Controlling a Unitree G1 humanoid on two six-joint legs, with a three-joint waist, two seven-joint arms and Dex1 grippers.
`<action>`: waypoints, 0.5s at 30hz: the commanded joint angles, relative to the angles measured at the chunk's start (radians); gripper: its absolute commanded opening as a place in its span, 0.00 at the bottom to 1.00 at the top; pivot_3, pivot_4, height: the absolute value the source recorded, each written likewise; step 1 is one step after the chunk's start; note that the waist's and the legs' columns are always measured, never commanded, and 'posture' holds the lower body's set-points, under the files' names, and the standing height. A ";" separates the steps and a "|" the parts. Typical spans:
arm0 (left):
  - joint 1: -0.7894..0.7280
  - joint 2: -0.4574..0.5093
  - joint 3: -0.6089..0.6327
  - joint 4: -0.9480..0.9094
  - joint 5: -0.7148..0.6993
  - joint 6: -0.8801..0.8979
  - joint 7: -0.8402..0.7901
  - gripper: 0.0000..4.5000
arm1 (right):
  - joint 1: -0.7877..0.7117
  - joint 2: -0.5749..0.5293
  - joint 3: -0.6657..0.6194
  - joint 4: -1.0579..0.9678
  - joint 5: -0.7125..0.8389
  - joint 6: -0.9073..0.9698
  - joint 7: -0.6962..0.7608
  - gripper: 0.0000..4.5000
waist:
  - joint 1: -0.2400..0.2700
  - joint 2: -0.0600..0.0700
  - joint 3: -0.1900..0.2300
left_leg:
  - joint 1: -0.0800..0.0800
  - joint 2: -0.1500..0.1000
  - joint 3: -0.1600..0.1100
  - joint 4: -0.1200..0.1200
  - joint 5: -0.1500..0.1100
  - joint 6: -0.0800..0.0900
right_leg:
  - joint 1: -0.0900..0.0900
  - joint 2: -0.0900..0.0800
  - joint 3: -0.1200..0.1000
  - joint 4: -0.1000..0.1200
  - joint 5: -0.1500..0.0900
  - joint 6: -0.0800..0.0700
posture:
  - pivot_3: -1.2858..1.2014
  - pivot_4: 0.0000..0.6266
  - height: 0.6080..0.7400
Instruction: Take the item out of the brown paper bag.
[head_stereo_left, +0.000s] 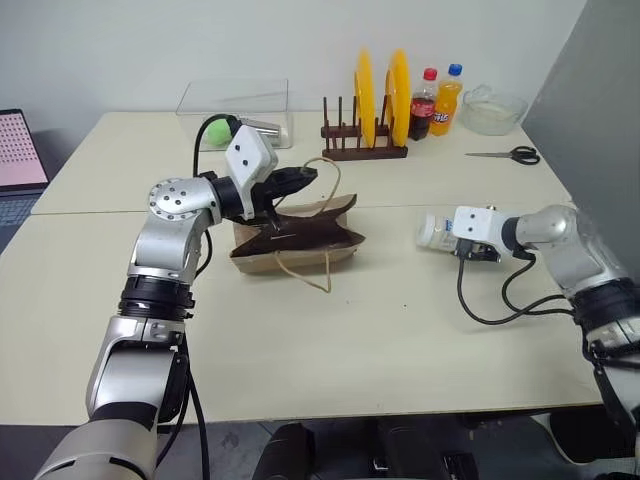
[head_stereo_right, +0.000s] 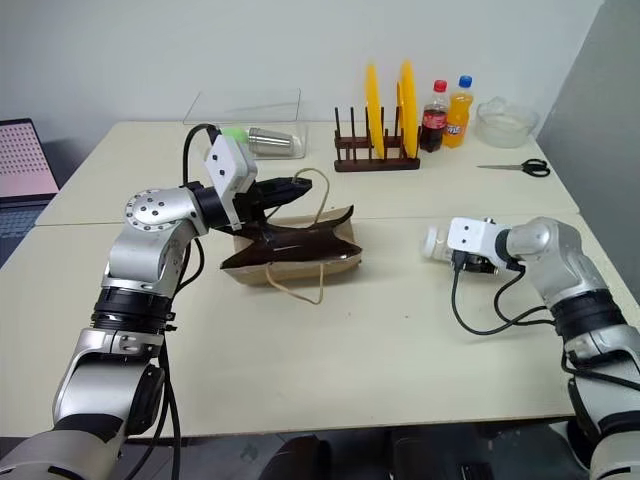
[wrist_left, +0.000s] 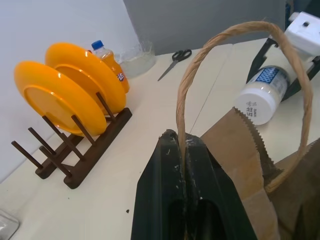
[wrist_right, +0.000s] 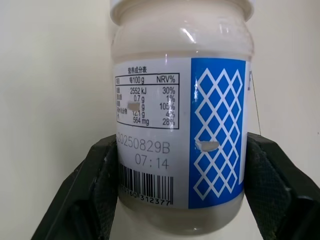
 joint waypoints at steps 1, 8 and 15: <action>-0.011 0.009 0.010 -0.045 -0.005 -0.003 -0.002 0.00 | -0.075 0.015 -0.007 0.087 -0.014 -0.075 -0.001 0.67 | 0.000 0.000 0.000 | 0.000 0.000 0.000 0.000 0.000 0.000 | 0.000 0.000 0.000 -0.001 0.000 0.000 | 0.52 0.24 1.00; 0.001 0.011 0.014 -0.059 -0.005 0.004 0.001 0.00 | -0.129 0.027 0.002 0.191 -0.029 -0.123 0.032 0.99 | 0.001 0.000 0.000 | 0.000 0.000 0.000 0.000 0.000 0.000 | 0.000 0.000 0.000 0.000 0.000 0.000 | 0.52 0.24 1.00; -0.009 0.008 0.011 -0.038 -0.002 -0.005 -0.004 0.00 | -0.071 -0.088 -0.089 -0.052 0.070 -0.036 0.187 0.99 | 0.003 0.001 0.000 | 0.000 0.000 0.000 0.000 0.000 0.000 | 0.000 0.000 0.000 0.000 0.000 0.000 | 0.52 0.24 1.00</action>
